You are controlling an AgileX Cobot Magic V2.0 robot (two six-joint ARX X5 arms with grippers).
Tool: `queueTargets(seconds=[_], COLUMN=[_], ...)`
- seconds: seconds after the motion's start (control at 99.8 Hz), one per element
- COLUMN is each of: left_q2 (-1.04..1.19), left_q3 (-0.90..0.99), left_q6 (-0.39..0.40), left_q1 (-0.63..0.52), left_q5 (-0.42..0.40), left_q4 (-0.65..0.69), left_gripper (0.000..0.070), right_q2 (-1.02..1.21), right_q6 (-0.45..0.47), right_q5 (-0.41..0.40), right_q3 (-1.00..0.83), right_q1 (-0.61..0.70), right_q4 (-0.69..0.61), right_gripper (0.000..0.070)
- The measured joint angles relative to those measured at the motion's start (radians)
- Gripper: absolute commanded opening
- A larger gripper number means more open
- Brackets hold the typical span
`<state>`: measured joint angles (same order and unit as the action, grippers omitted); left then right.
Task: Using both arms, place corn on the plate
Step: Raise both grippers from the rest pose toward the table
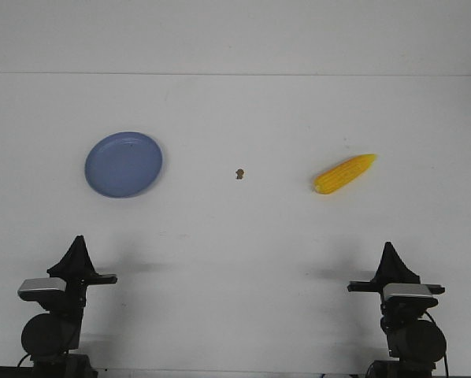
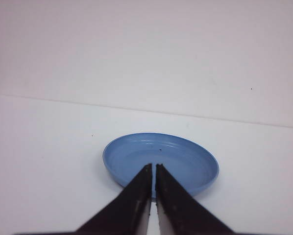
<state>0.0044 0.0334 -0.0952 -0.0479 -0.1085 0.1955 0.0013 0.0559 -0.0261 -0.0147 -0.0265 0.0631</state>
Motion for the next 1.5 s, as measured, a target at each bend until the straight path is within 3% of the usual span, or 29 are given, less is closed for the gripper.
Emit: queueTargets(seconds=[0.832, 0.932, 1.203, 1.504], left_q2=[0.000, 0.002, 0.103, 0.437], left_q3=[0.001, 0.026, 0.302, 0.722], left_q6=[0.000, -0.002, -0.060, -0.075], left_q1=[0.000, 0.000, 0.000, 0.000], left_q5=[0.000, 0.000, 0.001, 0.002], left_q4=[-0.003, -0.074, -0.320, -0.598], left_gripper=[0.0012, 0.0012, 0.0012, 0.0012], right_q2=[0.000, 0.000, 0.020, 0.270], right_q6=[-0.006, -0.005, 0.027, 0.045], right_q5=[0.000, 0.000, 0.000, 0.000], right_q3=[0.000, -0.002, -0.204, -0.583], right_q1=[0.000, 0.000, 0.000, 0.000], right_q4=[0.045, 0.056, -0.227, -0.510], right_gripper=[0.0000, 0.0000, 0.0000, 0.0001])
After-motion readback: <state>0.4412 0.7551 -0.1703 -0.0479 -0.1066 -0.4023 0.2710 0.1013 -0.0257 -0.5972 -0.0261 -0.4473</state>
